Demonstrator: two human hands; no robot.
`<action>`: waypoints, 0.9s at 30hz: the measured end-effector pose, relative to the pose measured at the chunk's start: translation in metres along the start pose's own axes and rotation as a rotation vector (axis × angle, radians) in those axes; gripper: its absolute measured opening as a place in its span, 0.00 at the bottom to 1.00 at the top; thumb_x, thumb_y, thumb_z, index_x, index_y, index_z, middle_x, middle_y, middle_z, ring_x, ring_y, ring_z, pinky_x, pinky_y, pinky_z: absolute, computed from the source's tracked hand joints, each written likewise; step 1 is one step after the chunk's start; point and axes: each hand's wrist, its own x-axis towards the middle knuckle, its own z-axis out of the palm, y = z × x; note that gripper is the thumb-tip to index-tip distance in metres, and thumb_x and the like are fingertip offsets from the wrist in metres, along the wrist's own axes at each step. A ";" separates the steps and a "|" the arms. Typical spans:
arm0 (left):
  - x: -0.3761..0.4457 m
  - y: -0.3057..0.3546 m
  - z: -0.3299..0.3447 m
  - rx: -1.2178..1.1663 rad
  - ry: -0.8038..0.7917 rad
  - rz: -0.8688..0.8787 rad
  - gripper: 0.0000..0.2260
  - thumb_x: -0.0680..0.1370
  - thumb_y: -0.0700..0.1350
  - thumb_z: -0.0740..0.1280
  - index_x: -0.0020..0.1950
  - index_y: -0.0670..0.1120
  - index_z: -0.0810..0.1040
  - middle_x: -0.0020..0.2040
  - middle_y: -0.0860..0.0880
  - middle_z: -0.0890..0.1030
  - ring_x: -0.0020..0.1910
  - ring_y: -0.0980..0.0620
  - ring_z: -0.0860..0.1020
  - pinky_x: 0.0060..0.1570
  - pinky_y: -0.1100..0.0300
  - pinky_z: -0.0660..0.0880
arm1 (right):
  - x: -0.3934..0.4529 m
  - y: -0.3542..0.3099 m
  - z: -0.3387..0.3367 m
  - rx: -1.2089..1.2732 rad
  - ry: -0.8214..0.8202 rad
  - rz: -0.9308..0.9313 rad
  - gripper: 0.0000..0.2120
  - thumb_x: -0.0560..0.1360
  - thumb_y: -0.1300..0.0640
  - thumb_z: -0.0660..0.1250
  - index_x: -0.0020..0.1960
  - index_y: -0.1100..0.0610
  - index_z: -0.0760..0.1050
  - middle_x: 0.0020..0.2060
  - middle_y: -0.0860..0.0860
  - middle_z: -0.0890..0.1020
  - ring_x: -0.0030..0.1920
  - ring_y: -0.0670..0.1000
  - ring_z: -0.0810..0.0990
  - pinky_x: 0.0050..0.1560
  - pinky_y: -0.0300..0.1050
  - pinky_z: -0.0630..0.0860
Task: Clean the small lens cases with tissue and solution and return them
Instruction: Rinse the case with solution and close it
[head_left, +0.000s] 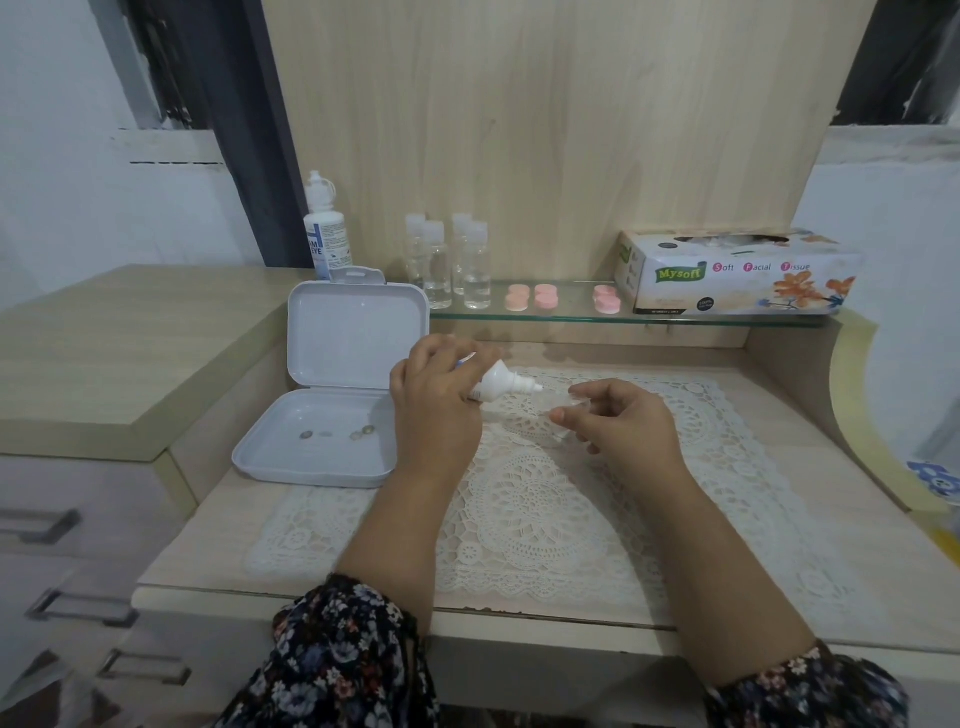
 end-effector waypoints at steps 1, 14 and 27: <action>0.000 0.000 0.000 -0.001 0.002 0.003 0.28 0.60 0.29 0.68 0.53 0.55 0.76 0.51 0.52 0.81 0.57 0.50 0.69 0.52 0.51 0.60 | 0.000 0.000 0.000 0.003 0.001 0.001 0.13 0.66 0.56 0.79 0.48 0.52 0.81 0.37 0.52 0.81 0.35 0.47 0.79 0.43 0.44 0.78; -0.001 0.000 0.000 0.047 -0.019 -0.001 0.27 0.60 0.27 0.70 0.53 0.50 0.81 0.51 0.53 0.80 0.58 0.50 0.69 0.53 0.52 0.59 | 0.001 0.000 0.000 -0.021 0.003 0.006 0.13 0.66 0.55 0.79 0.48 0.51 0.81 0.39 0.55 0.82 0.37 0.49 0.80 0.46 0.48 0.79; -0.001 0.001 -0.001 0.026 0.019 -0.011 0.27 0.58 0.26 0.70 0.51 0.51 0.82 0.51 0.54 0.81 0.57 0.50 0.70 0.52 0.52 0.60 | -0.001 0.000 0.001 -0.026 0.000 0.007 0.13 0.66 0.55 0.79 0.48 0.50 0.81 0.43 0.58 0.82 0.38 0.49 0.80 0.46 0.50 0.80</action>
